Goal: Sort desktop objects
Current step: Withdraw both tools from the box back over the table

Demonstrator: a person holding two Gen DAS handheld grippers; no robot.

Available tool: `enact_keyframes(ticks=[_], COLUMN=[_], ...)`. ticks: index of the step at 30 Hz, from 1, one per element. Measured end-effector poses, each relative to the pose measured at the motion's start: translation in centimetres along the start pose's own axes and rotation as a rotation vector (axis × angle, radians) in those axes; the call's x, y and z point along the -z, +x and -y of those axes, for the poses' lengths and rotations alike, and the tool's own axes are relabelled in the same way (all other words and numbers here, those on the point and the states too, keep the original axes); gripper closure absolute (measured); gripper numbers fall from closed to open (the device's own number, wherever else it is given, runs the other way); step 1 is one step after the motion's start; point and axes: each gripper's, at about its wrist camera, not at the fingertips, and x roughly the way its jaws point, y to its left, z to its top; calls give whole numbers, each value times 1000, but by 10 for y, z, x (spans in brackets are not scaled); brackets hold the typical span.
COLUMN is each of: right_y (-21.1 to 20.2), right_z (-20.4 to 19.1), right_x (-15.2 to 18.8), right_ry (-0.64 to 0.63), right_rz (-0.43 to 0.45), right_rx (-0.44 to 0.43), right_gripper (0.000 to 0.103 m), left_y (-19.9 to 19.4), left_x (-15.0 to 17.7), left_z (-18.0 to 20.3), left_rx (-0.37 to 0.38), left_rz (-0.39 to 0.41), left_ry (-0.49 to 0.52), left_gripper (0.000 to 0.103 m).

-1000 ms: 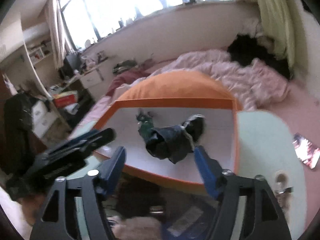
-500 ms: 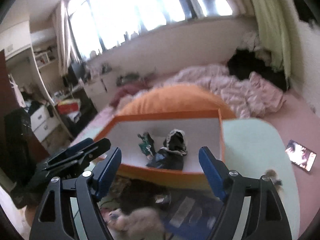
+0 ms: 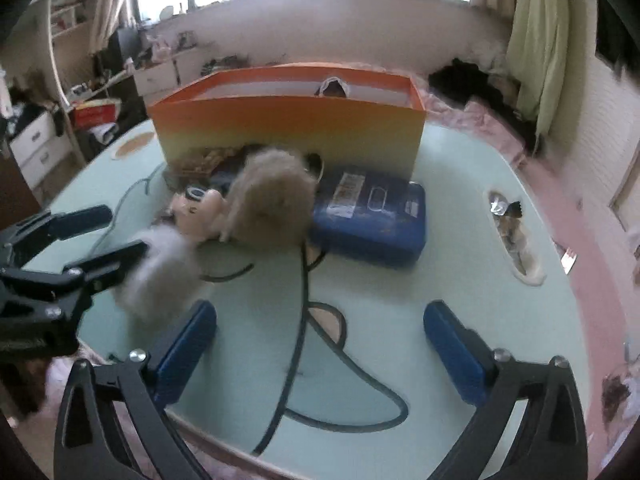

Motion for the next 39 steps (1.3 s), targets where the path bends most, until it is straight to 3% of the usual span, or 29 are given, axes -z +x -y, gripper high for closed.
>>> enact_keyframes(ticks=[9, 39], right_y=[0, 0], right_z=[3, 1], right_x=[5, 4], right_ry=[-19, -21], right_rz=[72, 78], right_rx=[-20, -21], right_gripper=[0, 0], left_y=[2, 4], left_x=[-1, -2], left_z=[3, 5], left_rx=[19, 19], left_rz=[22, 23], left_ry=[31, 32], left_gripper=[0, 0])
